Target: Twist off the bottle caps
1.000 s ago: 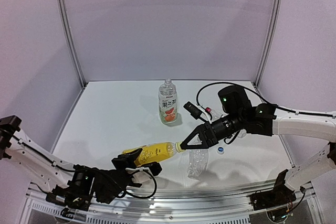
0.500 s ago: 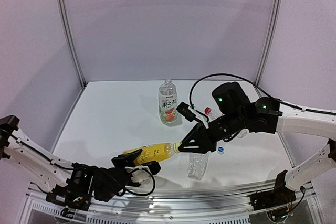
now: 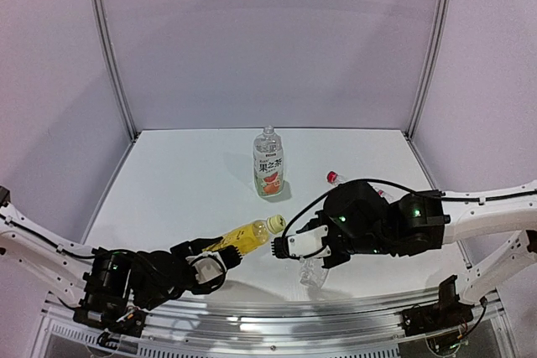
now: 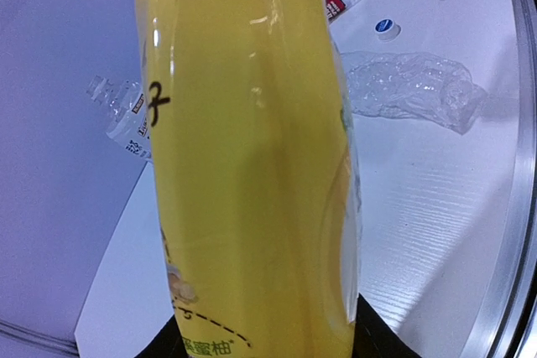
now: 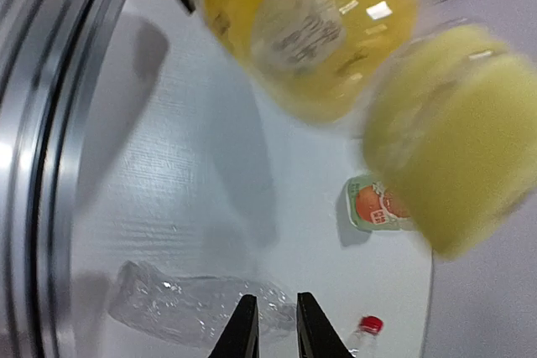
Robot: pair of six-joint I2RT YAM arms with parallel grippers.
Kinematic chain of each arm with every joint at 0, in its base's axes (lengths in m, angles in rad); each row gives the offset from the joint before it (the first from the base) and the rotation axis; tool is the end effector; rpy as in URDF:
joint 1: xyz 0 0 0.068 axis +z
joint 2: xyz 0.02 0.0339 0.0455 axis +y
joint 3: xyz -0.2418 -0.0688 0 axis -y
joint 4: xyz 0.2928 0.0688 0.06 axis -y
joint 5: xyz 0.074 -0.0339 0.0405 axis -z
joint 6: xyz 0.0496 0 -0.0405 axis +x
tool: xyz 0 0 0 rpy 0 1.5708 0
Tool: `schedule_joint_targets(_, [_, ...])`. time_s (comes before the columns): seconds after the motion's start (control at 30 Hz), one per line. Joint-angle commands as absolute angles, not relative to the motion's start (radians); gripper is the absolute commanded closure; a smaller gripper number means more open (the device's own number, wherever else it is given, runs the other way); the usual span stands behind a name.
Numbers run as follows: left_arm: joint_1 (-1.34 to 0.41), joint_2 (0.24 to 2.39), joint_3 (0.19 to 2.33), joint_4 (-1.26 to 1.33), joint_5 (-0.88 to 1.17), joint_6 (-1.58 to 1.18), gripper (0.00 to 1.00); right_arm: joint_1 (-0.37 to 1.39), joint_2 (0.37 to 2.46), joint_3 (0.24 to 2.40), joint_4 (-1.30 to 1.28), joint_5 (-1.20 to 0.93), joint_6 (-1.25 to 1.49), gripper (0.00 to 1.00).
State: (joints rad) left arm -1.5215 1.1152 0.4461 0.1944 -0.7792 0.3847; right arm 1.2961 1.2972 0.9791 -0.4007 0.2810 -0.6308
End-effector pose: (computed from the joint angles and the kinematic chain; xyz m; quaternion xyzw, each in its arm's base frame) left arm 0.0485 -0.2756 0.1461 0.5291 0.6186 0.0138 0.5807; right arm 0.1063 0.3265 0.2316 -0.7074 0.5621 0.0131 0.4284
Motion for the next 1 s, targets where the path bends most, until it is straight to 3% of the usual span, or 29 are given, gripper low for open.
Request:
schedule_joint_targets(0.0, [-1.517,1.108,0.456,0.198,-0.74,0.344,1.0,1.323,1.258,0.941,-0.285,0.486,-0.889,0.77])
schedule_joint_targets(0.17, [-1.518,1.111,0.459,0.199,-0.761,0.34,1.0,1.322,1.183,0.953,-0.262,0.355,-0.666,0.62])
schedule_joint_targets(0.37, [-1.515,1.109,0.455,0.212,-0.808,0.333,1.0,1.312,1.042,1.04,-0.33,0.147,-0.188,0.21])
schedule_joint_targets(0.5, [-1.517,1.126,0.465,0.213,-0.839,0.351,1.0,1.148,1.104,1.174,-0.473,-0.18,0.21,0.22])
schedule_joint_targets(0.67, [-1.548,1.2,0.481,0.24,-0.92,0.415,1.0,1.081,1.226,1.245,-0.569,-0.219,0.488,0.24])
schedule_joint_targets(0.97, [-1.563,1.28,0.497,0.268,-0.957,0.451,1.0,1.032,1.362,1.253,-0.619,-0.379,0.559,0.25])
